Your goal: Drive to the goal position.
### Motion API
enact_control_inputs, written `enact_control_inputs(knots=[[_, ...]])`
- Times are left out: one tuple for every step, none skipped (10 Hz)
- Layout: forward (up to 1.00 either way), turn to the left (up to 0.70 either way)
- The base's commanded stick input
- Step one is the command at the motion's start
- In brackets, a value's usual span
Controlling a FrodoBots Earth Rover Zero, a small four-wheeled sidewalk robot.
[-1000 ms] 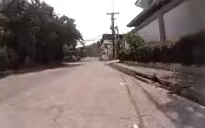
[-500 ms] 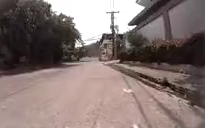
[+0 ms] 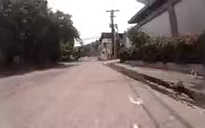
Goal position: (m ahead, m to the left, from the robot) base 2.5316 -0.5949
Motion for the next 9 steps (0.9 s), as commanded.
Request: enact_control_inputs(knots=[[1.0,0.02],[1.0,0.02],[1.0,0.02],[1.0,0.02],[1.0,0.02],[1.0,0.02],[1.0,0.02],[1.0,0.02],[1.0,0.02]])
